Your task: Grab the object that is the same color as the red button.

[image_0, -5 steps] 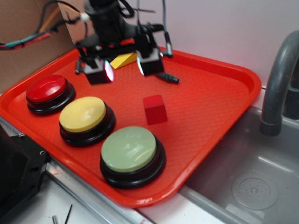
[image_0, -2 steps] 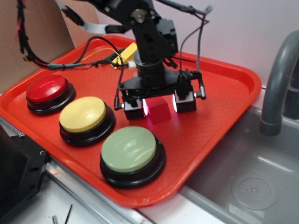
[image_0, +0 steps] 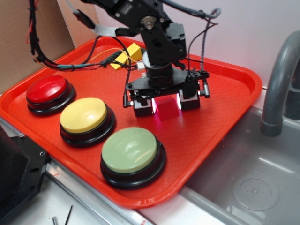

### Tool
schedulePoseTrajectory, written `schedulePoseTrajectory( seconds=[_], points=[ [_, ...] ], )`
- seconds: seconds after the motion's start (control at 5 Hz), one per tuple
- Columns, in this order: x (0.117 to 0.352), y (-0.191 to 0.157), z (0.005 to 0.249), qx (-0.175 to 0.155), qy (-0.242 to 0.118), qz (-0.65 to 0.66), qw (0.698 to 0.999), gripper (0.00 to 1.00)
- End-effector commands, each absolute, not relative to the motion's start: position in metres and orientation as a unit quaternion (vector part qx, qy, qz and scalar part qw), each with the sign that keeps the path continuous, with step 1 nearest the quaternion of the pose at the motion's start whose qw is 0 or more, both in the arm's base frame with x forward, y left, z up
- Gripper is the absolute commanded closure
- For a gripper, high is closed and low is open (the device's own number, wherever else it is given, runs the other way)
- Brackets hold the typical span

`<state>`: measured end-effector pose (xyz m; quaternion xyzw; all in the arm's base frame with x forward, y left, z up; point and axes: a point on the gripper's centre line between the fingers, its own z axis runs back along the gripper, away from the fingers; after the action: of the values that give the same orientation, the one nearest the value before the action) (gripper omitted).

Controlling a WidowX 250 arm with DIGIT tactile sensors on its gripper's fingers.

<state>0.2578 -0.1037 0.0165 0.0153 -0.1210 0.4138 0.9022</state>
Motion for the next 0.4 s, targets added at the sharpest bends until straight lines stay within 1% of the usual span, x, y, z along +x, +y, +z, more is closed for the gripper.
schedulePoseTrajectory(
  seconds=[0.0, 0.2],
  points=[
    [0.263, -0.089, 0.047, 0.007, -0.124, 0.382, 0.916, 1.00],
    [0.270, -0.077, 0.090, -0.004, -0.091, 0.301, 0.949, 1.00]
  ],
)
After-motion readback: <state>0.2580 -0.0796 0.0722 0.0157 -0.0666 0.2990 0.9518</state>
